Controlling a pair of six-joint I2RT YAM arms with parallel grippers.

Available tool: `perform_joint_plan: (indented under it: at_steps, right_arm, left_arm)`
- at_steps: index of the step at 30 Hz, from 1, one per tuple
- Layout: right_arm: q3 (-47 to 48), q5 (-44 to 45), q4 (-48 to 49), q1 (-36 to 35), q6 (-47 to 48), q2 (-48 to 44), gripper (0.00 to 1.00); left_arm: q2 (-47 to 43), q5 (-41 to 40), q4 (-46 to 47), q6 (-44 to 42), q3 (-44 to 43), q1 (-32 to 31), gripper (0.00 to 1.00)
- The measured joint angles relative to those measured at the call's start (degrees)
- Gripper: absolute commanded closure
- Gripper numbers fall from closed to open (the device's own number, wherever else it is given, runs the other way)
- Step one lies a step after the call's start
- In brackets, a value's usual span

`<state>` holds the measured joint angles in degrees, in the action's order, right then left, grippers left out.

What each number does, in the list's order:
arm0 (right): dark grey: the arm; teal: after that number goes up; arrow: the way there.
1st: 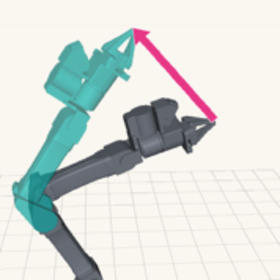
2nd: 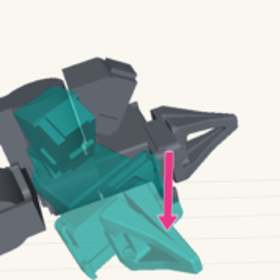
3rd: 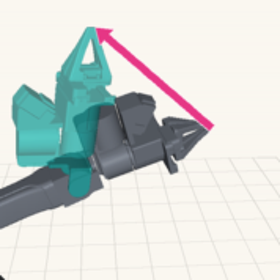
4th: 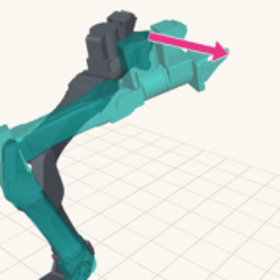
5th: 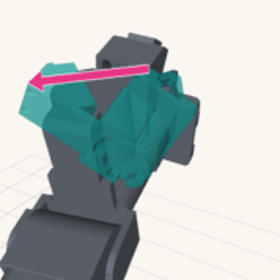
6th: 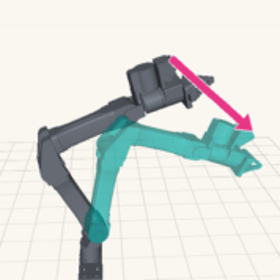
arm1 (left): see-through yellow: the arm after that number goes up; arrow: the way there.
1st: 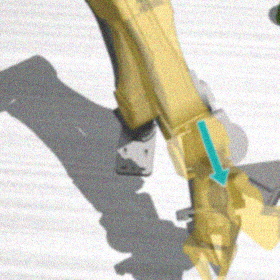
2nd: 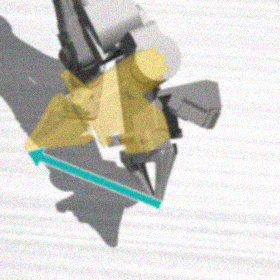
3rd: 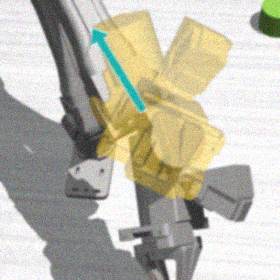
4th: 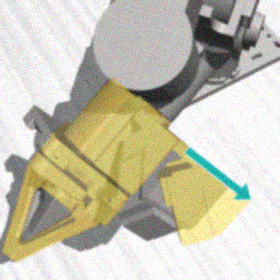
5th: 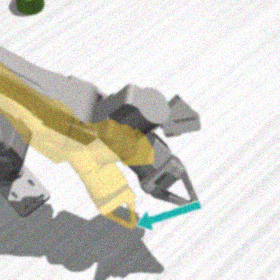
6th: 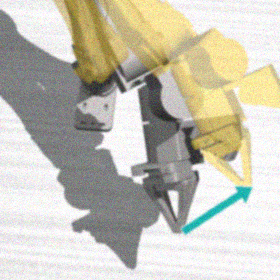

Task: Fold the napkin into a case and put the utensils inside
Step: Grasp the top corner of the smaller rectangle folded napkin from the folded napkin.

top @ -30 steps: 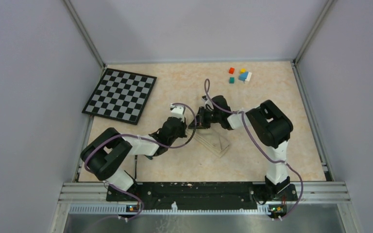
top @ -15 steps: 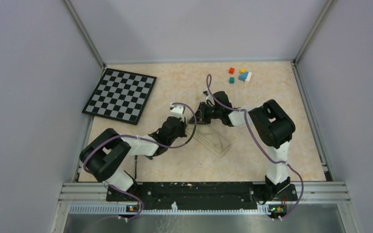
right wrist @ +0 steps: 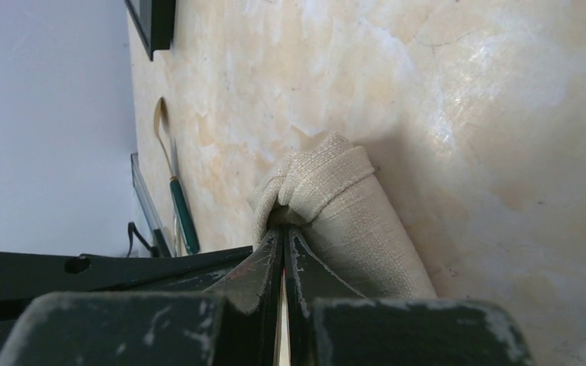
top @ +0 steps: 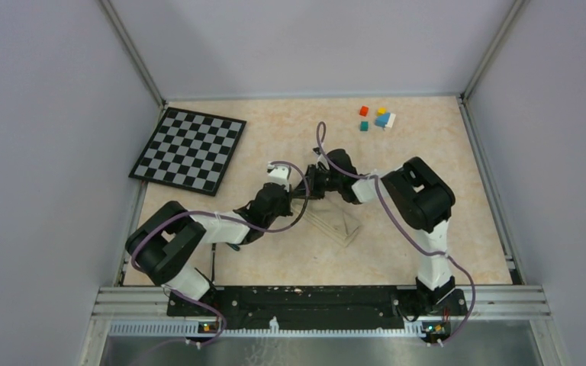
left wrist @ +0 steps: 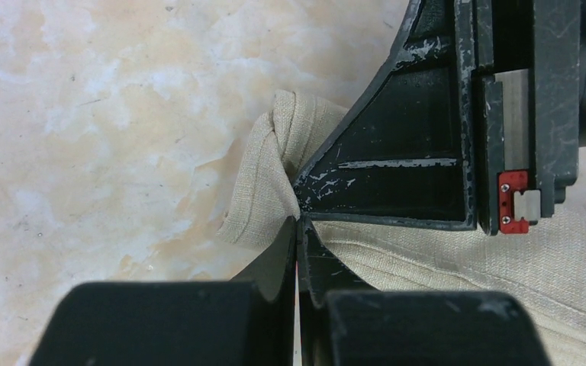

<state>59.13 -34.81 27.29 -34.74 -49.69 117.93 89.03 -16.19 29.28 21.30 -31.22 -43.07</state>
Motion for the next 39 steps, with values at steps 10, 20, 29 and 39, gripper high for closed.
perform_joint_plan:
  at_steps: [10, 20, 29, 39]
  right_arm:
    - [-2.4, 1.9, 7.0, -0.1, -4.2, 2.3, 0.9]
    - [-2.9, 0.0, 3.0, 0.8, -3.1, -0.9, 1.0]
    - [-2.9, 0.0, 0.8, 0.6, -1.9, -1.7, 1.0]
    - [-2.5, 4.4, 3.1, -1.9, -3.0, 0.0, 1.0]
  left_arm:
    - [1.3, 3.5, -5.8, 3.0, -2.7, 2.2, 0.57]
    - [-13.5, 14.8, -15.7, 12.5, -1.8, 12.9, 0.7]
    - [-4.5, 20.3, -20.2, 15.3, -3.1, 13.2, 0.81]
    - [3.5, 22.2, -21.3, 15.6, -9.6, 13.4, 0.74]
